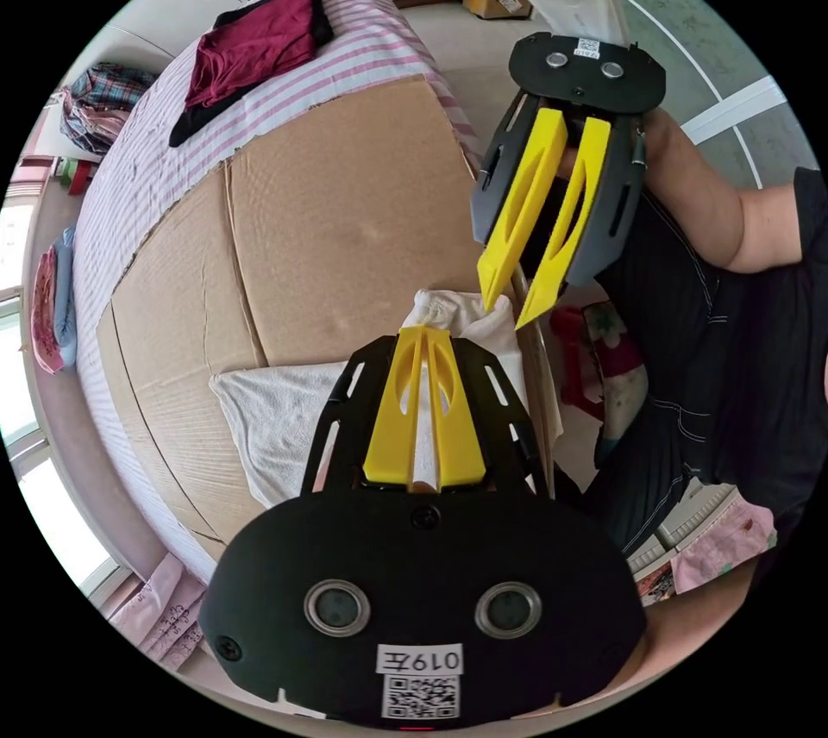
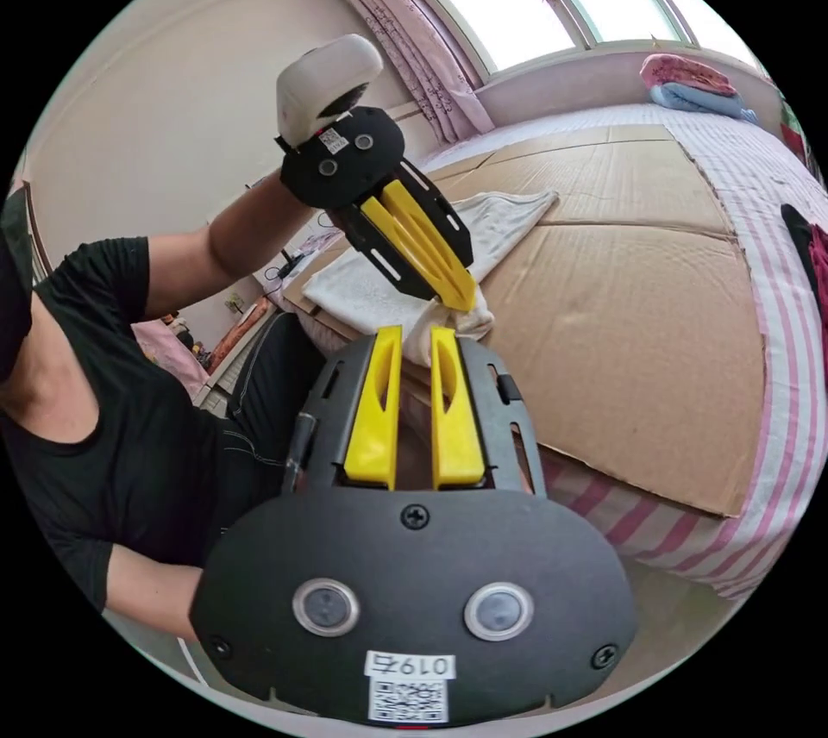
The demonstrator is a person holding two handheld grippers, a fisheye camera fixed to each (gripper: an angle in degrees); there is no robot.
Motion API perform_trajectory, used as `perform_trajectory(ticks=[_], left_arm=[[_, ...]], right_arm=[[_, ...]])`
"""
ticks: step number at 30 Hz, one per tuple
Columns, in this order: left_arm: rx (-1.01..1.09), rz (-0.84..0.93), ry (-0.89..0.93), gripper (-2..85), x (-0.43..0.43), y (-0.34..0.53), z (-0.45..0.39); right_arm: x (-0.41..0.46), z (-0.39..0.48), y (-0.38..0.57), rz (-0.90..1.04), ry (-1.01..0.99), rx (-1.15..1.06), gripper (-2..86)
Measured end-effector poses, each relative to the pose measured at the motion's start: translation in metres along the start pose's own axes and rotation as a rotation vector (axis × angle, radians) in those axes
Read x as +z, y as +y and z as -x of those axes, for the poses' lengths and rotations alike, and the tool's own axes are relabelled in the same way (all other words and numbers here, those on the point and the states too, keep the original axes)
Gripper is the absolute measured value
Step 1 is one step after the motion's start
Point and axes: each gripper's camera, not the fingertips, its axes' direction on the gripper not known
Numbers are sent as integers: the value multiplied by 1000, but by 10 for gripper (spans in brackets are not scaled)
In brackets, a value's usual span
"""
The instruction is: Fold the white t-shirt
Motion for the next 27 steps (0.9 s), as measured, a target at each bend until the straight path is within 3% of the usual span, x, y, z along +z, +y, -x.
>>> perform_trajectory(ticks=[8, 14, 18, 27], left_arm=[[28, 44, 56, 8, 5, -19, 18], [35, 96, 134, 6, 11, -37, 38], [37, 120, 166, 7, 16, -46, 47], [-4, 44, 180, 7, 13, -37, 59]], right_arm=[[9, -17, -13, 72, -21, 47, 53], [-16, -21, -10, -35, -33, 48, 8], [-11, -38, -7, 11, -46, 132, 3], [-6, -43, -15, 50, -30, 144, 0]])
